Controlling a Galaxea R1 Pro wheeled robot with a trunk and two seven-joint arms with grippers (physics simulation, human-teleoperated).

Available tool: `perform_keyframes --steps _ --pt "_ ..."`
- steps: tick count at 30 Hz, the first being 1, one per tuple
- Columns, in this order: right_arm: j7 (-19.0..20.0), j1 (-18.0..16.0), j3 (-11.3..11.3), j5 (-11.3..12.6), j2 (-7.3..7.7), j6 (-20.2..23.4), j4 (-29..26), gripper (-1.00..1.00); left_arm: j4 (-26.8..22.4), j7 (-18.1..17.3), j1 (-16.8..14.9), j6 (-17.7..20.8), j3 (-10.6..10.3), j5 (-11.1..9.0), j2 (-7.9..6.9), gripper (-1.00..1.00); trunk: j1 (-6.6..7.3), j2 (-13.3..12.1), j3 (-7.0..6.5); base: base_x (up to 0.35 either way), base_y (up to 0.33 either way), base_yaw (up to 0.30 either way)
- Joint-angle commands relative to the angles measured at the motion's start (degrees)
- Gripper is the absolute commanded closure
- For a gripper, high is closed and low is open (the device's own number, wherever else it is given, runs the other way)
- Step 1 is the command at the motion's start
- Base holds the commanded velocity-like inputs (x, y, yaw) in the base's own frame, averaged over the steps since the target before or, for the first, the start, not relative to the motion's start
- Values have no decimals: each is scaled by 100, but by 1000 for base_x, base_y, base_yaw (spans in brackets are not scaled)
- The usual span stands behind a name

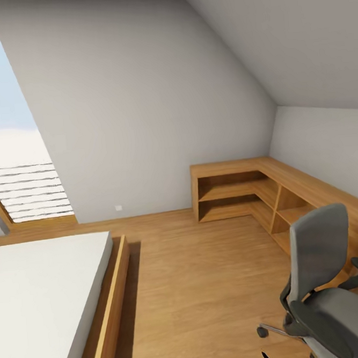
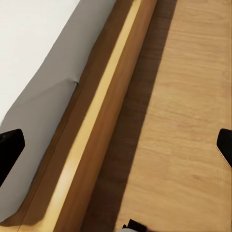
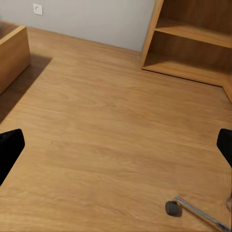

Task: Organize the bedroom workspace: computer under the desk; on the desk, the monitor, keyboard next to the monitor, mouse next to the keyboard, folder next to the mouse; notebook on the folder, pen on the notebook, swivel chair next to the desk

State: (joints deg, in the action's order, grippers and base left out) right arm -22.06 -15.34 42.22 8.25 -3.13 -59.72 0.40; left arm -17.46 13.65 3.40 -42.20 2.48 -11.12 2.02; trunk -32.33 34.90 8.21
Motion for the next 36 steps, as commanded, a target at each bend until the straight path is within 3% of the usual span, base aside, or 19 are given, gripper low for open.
perform_keyframes --steps 1,18,26,36 --pt "0 -4 50 58 -3 -18 5 -100 -12 5 3 -2 24 17 5 -100 -5 7 7 320 3 0" --pt "-1 -4 49 45 9 12 13 -100 -12 6 3 14 19 17 1 -100 -5 7 3 328 0 0" --pt "0 -4 55 41 6 372 7 -100 -12 6 3 18 22 16 0 -100 -5 7 3 329 0 0" --pt "2 -4 58 36 5 490 4 -100 -12 6 3 19 20 14 0 -100 -5 7 3 329 0 0"
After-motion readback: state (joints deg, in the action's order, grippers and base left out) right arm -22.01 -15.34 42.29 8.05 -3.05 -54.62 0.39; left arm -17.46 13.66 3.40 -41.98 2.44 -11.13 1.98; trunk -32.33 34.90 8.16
